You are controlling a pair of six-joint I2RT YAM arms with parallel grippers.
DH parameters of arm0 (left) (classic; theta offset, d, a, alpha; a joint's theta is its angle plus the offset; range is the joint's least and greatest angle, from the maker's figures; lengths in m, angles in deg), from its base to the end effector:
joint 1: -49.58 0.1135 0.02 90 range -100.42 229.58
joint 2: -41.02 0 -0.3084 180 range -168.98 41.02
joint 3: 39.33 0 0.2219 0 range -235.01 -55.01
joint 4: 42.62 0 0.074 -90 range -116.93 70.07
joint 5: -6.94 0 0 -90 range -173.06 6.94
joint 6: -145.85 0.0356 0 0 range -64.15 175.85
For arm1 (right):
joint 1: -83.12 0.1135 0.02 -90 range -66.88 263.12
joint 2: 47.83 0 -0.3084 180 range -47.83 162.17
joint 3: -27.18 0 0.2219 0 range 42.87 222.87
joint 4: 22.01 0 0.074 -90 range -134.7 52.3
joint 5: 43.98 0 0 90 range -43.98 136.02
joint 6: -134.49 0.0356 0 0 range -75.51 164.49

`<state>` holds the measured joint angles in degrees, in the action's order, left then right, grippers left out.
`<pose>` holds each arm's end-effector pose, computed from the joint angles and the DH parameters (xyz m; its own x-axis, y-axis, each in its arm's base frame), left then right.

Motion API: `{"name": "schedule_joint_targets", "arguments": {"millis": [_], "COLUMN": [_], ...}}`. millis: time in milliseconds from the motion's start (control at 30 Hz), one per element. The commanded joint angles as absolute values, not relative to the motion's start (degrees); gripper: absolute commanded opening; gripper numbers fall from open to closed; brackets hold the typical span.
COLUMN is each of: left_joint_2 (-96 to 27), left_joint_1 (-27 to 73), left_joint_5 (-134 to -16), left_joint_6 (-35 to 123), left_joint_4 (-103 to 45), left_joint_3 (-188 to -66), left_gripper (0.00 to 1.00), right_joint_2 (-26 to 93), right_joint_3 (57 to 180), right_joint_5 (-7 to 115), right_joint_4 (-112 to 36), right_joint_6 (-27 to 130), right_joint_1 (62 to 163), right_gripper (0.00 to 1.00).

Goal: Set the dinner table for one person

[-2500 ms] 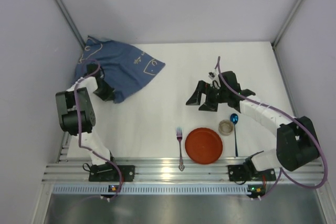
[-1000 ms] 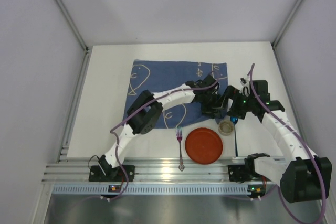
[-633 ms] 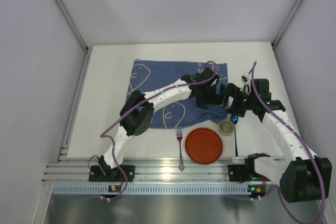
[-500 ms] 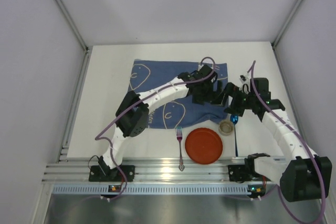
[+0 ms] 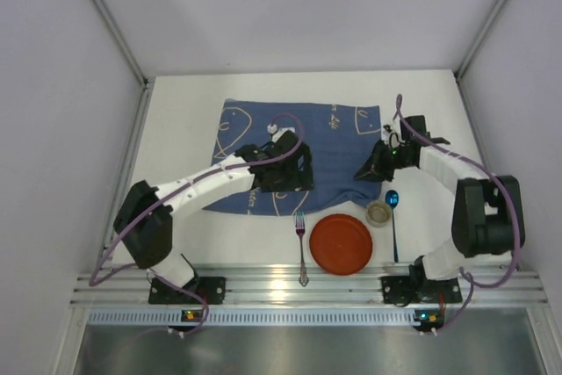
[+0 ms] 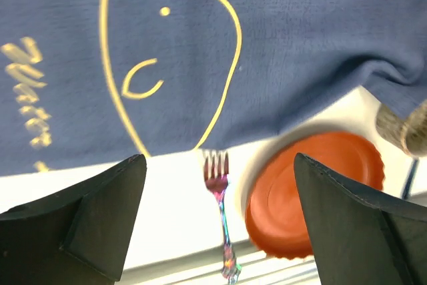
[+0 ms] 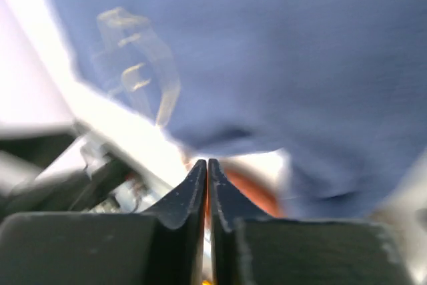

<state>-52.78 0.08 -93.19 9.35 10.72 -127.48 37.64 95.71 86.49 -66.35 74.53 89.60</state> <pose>0.2109 -0.2373 0.3059 -0.8835 -0.0651 -0.4640 0.0710 0.9603 -0.2699 0.2522 0.0519 0.2676 -0.9524 0.2751 -0.1310 0.0936 0.6734 0.7333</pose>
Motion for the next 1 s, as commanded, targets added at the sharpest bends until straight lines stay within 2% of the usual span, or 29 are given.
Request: {"name": "schedule_joint_targets", "arguments": {"millis": [0, 200, 333, 533, 967], "left_joint_2": [-44.86, -44.06, -48.53, -60.65, -71.04], "left_joint_1": [2.63, 15.64, 21.96, 26.54, 34.45], "left_joint_5": [-92.91, -88.25, -86.93, -84.12, -79.9], "left_joint_6": [9.36, 12.34, 15.59, 18.15, 19.46], "left_joint_4": [12.45, 7.27, 5.07, 3.84, 5.67], "left_joint_3": [-126.12, -121.99, -121.63, -123.3, -131.56], "left_gripper": [0.97, 0.96, 0.95, 0.93, 0.91], "right_joint_2": [44.36, 52.18, 58.51, 64.4, 76.36], "right_joint_3": [98.67, 107.01, 111.33, 116.16, 134.88], "right_joint_5": [75.38, 73.1, 73.71, 73.89, 74.5], "right_joint_4": [-66.09, -66.62, -67.14, -67.5, -75.76], "right_joint_6": [72.97, 72.97, 73.49, 74.2, 72.0], "right_joint_1": [87.69, 87.34, 87.25, 87.25, 87.25], "right_gripper": [0.0, 0.0, 0.0, 0.0, 0.0]}}
